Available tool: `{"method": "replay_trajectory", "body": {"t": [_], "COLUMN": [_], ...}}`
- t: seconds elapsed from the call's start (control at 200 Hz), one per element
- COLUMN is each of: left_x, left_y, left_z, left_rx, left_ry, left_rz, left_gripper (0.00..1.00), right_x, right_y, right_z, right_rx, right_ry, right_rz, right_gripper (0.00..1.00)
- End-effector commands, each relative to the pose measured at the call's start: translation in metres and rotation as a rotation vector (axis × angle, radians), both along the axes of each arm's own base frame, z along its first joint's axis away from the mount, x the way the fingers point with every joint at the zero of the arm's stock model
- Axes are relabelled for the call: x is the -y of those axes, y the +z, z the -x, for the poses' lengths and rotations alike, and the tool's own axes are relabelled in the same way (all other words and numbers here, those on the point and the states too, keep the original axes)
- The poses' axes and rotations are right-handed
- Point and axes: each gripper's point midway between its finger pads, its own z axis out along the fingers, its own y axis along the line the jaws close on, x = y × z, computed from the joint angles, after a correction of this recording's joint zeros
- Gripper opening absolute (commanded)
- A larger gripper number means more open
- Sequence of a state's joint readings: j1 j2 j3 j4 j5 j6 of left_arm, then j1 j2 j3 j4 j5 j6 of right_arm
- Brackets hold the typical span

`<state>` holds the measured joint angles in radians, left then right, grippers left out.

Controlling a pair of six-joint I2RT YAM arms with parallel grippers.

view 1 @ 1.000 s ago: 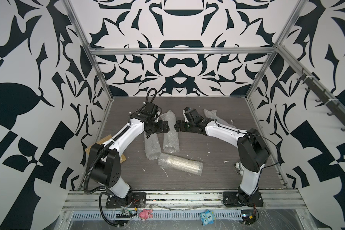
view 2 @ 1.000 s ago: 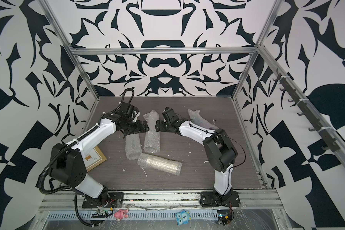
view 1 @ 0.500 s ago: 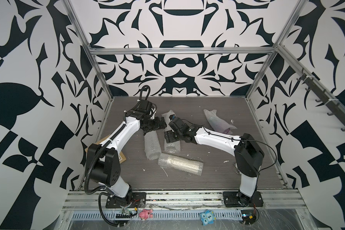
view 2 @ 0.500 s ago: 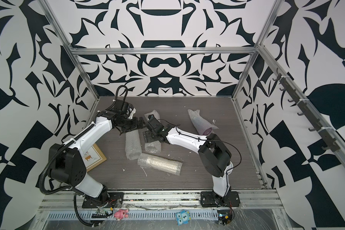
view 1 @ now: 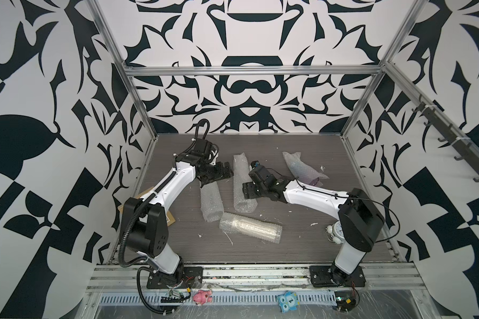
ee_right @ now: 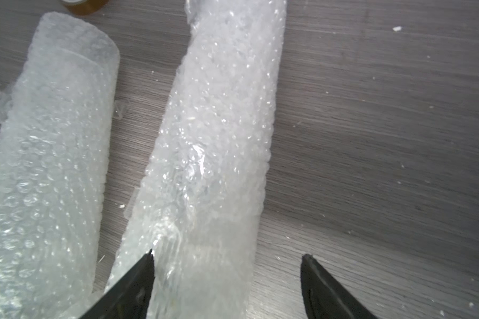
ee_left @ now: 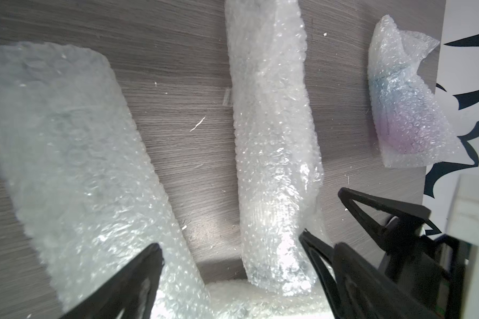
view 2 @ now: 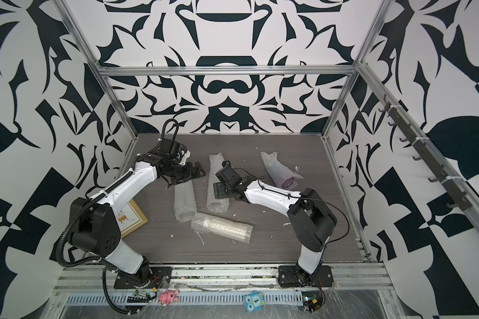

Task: Unwrap the vase from the bubble wrap
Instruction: Unwrap the bubble wrap at the center of the board.

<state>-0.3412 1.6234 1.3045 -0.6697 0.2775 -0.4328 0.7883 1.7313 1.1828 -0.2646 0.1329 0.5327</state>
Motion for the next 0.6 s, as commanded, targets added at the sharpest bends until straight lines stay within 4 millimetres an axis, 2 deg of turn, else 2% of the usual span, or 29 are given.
{"method": "replay_trajectory", "body": {"t": [0.0,0.135,0.29,0.595], "left_x": [0.013,0.026,0.041,0.069], "left_y": [-0.003,-0.007,-0.012,-0.023], "left_z": [-0.001,-0.004,-0.007,-0.009], "left_rx": [-0.024,-0.036,-0.048,-0.072], "left_ry": [-0.013,-0.033,-0.059,-0.101], "left_rz": [0.02,0.025,0.028,0.072], "left_gripper": [0.99,0.99,0.99,1.0], "right_x": [0.015,0.034,0.049,0.065], "right_y": [0.007,0.001,-0.007,-0.02], "right_z": [-0.002,-0.004,-0.004,-0.002], "right_rx": [0.004,-0.016,-0.033,-0.06], "right_ry": [-0.04,-0.077,-0.104,-0.133], "right_rz": [-0.048,-0.077,-0.07,-0.053], "right_gripper": [0.82,0.76,0.73,0.69]}}
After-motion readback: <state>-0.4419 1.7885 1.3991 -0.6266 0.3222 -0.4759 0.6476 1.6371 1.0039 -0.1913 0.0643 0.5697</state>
